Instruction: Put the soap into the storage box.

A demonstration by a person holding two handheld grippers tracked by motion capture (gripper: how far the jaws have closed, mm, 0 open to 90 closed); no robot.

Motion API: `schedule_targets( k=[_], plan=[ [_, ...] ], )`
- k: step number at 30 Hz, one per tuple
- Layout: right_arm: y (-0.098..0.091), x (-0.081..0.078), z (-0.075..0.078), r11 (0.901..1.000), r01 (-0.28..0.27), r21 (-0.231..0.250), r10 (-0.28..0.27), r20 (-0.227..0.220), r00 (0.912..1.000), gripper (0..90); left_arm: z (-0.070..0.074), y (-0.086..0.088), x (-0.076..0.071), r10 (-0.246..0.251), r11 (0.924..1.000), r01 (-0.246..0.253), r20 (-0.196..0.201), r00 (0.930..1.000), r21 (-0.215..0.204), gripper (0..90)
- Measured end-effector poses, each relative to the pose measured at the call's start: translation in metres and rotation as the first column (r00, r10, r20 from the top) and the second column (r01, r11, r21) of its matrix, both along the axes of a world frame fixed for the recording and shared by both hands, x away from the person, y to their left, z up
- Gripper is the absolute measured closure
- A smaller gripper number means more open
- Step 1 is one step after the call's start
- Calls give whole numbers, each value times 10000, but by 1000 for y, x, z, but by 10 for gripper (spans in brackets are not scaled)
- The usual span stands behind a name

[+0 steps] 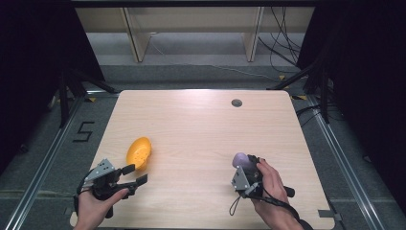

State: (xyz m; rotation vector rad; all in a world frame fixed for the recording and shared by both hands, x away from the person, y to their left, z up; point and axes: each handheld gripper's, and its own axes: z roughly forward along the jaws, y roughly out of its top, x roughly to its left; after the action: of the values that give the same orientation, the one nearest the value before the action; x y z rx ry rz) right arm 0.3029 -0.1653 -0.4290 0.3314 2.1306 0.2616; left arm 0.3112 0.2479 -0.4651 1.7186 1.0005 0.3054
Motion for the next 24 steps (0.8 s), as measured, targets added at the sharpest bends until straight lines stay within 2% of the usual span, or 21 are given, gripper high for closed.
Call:
schedule_targets(
  k=[1,3,6,8,9,10,11,12,13,14,16,18,20,22,23,24],
  plan=[
    [1,-1,0,9999,67,87,-67,-9,10000,501,2,-4,2,-82,10000,82,-15,10000,16,283],
    [2,-2,0,9999,-108,-58,108,74,9999,501,5,-10,6,-287,9995,286,107,9995,118,283],
    [4,-6,-2,9999,103,119,-103,46,9999,501,7,-17,10,-497,9986,493,203,9986,212,283],
    [5,-8,-1,9999,-92,53,91,195,9998,501,10,-22,13,-643,9974,634,270,9976,331,282],
    [5,-9,-1,10000,37,89,-38,163,9999,501,11,-26,13,-591,9978,583,226,9980,322,280],
    [6,-9,0,9999,-161,-60,163,258,9995,501,12,-30,15,-728,9970,720,273,9970,271,278],
    [5,-8,1,9992,-328,-223,337,394,9987,501,14,-32,17,-872,9955,859,337,9956,392,276],
    [8,-11,-1,9999,-108,95,104,325,9994,501,16,-36,18,-934,9950,919,356,9950,396,274],
    [8,-10,0,9995,-309,-90,313,405,9987,501,17,-39,20,-1084,9938,1072,421,9932,293,273],
    [9,-11,0,9999,-157,67,155,325,9994,501,19,-42,20,-1091,9932,1072,440,9931,448,273],
    [10,-12,-1,9999,-131,92,127,351,9993,501,21,-47,23,-1297,9909,1278,476,9904,417,273],
    [10,-11,0,9987,-484,-139,490,492,9976,501,24,-53,25,-1453,9884,1428,505,9881,511,271],
    [12,-13,0,9994,-338,-34,339,485,9982,501,27,-61,29,-1706,9843,1680,476,9842,533,270],
    [12,-11,2,9961,-788,-407,814,654,9945,501,29,-69,31,-1931,9802,1909,396,9804,526,269],
    [12,-11,1,9977,-656,-176,665,525,9964,501,30,-73,33,-2040,9781,2020,396,9782,504,268],
    [12,-11,1,9971,-732,-185,740,523,9959,501,30,-77,35,-2164,9757,2147,379,9756,436,267]
  ],
)
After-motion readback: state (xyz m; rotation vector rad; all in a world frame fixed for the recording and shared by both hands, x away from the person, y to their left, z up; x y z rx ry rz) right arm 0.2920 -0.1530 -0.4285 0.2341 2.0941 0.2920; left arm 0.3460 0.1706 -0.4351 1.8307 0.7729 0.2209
